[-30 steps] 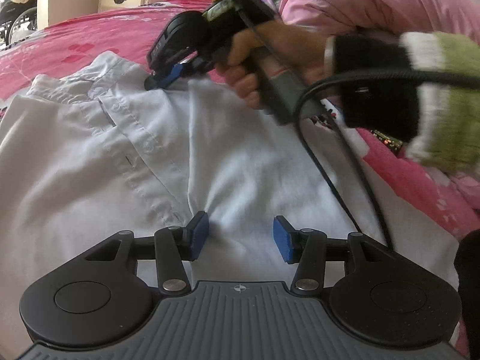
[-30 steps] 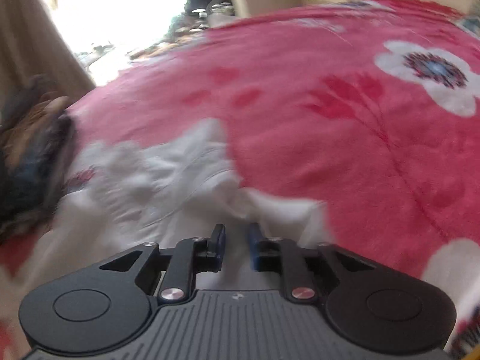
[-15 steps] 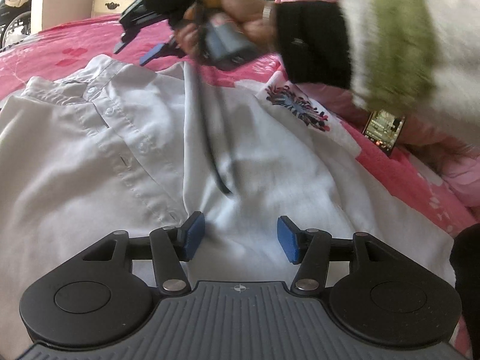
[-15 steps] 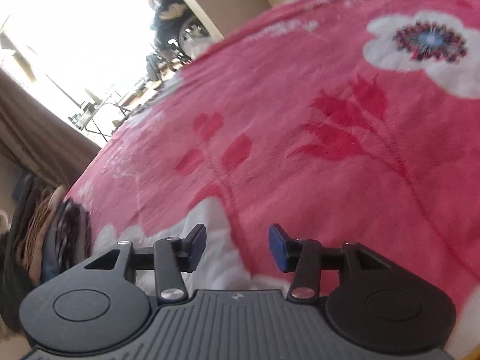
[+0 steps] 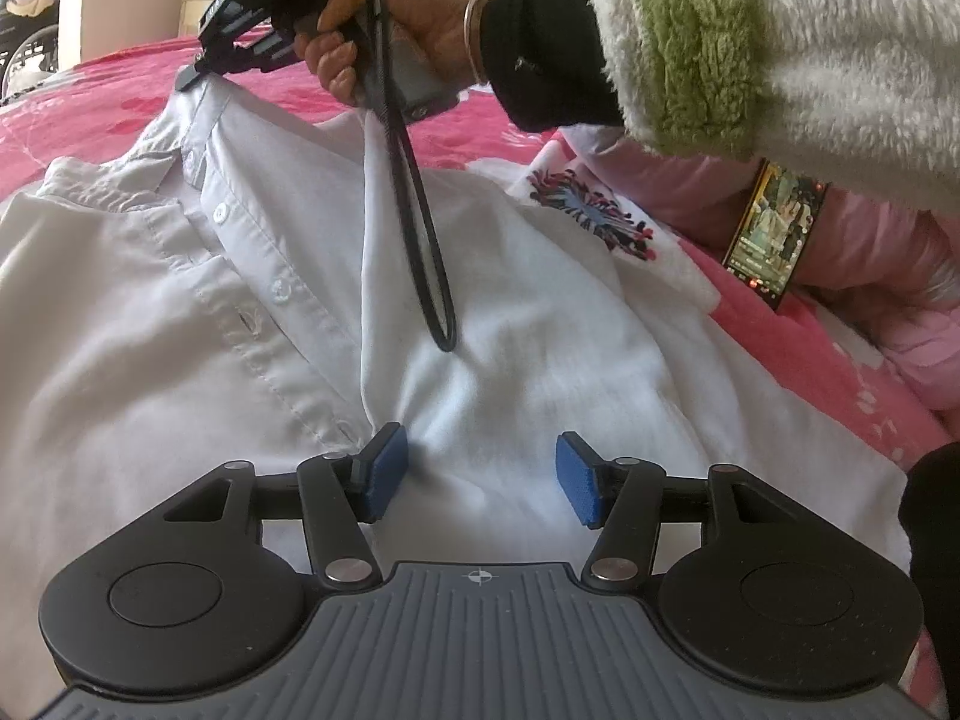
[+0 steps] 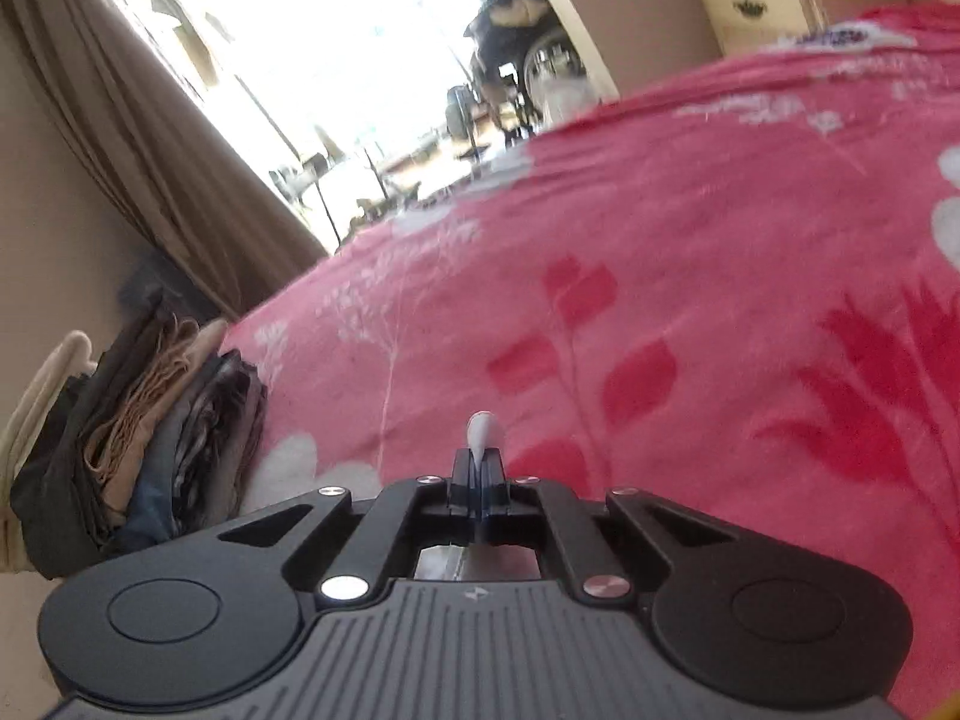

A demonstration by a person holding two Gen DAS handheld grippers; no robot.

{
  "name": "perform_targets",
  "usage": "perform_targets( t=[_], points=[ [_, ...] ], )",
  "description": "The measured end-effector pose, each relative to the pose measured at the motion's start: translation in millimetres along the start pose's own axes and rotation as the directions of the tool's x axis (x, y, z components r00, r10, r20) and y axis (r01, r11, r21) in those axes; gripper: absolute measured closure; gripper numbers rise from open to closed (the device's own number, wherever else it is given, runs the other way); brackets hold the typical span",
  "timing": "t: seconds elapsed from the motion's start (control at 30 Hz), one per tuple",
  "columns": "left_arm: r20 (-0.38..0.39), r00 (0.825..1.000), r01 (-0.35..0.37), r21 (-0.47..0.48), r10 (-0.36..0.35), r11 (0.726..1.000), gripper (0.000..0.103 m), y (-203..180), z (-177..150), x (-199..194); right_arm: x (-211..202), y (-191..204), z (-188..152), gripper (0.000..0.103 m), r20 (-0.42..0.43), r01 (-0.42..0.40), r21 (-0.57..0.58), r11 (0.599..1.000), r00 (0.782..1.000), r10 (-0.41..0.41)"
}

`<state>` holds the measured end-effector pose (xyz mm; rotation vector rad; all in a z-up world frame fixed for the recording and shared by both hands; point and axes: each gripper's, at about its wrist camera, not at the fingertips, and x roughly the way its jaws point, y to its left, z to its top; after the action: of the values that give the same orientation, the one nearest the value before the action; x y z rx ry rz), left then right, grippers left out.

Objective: Fold clothes

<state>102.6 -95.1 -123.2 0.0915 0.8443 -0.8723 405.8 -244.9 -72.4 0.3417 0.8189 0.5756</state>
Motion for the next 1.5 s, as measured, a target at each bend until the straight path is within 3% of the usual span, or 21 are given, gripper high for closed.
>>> perform_targets(
  t=[0.17, 0.27, 0.3, 0.33, 0.37, 0.53, 0.63, 0.8, 0.93, 1.07, 1.13, 1.23, 1.4, 1.5],
  points=[
    [0.0, 1.0, 0.002, -0.008, -0.002, 1.0, 0.048, 0.9, 1.2, -1.2, 21.9, -12.5, -11.1, 0.098, -0.01, 0.084, 0.004, 0.996, 0.996, -0.084],
    [-0.001, 1.0, 0.003, -0.013, -0.003, 1.0, 0.048, 1.5, 1.9, -2.0, 31.7, -20.7, -11.9, 0.096, -0.046, 0.117, 0.066, 0.991, 0.992, -0.114],
    [-0.001, 1.0, 0.004, -0.015, -0.004, 1.0, 0.048, 1.7, 2.1, -2.2, 29.6, -21.5, -10.1, 0.093, -0.04, 0.116, 0.085, 0.99, 0.993, -0.113],
    [-0.001, 1.0, 0.004, -0.017, -0.004, 1.0, 0.048, 1.9, 2.3, -2.5, 23.4, -21.0, -7.3, 0.08, -0.022, 0.121, 0.094, 0.988, 0.993, -0.119],
    [-0.001, 1.0, 0.005, -0.018, -0.005, 1.0, 0.048, 2.0, 2.6, -2.7, 15.4, -20.7, -4.0, 0.075, -0.002, 0.124, 0.104, 0.987, 0.992, -0.125],
    [0.001, 1.0, 0.014, -0.048, -0.014, 0.999, 0.048, 6.6, 6.1, -4.5, -58.8, -22.7, 19.1, 0.073, 0.137, 0.07, 0.157, 0.985, 0.986, -0.092],
    [0.008, 1.0, 0.004, -0.053, -0.004, 0.999, 0.048, 7.3, 9.1, -6.5, -119.3, -11.8, 25.9, 0.073, 0.205, 0.031, 0.132, 0.991, 0.977, -0.058],
    [0.023, 0.998, -0.051, -0.051, 0.052, 0.997, 0.047, 6.6, 15.4, -10.5, -220.0, 24.3, 19.3, 0.067, 0.264, -0.004, 0.076, 0.997, 0.964, -0.016],
    [0.046, 0.994, -0.092, -0.117, 0.098, 0.989, 0.047, 12.8, 24.7, -24.1, -283.2, 57.3, 0.5, 0.065, 0.287, -0.04, 0.059, 0.997, 0.958, 0.022],
    [0.068, 0.985, -0.141, -0.209, 0.158, 0.968, 0.047, 19.6, 30.8, -48.3, -329.6, 89.3, -42.4, 0.065, 0.241, -0.066, 0.081, 0.995, 0.969, 0.045],
    [0.068, 0.981, -0.161, -0.253, 0.183, 0.954, 0.047, 22.4, 30.3, -65.0, -333.0, 102.4, -76.2, 0.065, 0.163, -0.073, 0.127, 0.989, 0.985, 0.052],
    [0.061, 0.975, -0.187, -0.309, 0.216, 0.933, 0.047, 25.7, 26.5, -91.4, -316.2, 117.1, -134.1, 0.065, 0.026, -0.065, 0.216, 0.974, 0.998, 0.06],
    [0.006, 0.958, -0.266, -0.367, 0.288, 0.891, 0.047, 24.1, 3.7, -139.7, -272.9, 133.5, -228.8, 0.065, -0.061, -0.128, 0.402, 0.907, 0.984, 0.166],
    [-0.04, 0.939, -0.328, -0.405, 0.342, 0.854, 0.046, 25.6, -21.3, -165.5, -252.6, 146.6, -264.1, 0.066, -0.085, -0.11, 0.415, 0.903, 0.984, 0.159]
  ],
)
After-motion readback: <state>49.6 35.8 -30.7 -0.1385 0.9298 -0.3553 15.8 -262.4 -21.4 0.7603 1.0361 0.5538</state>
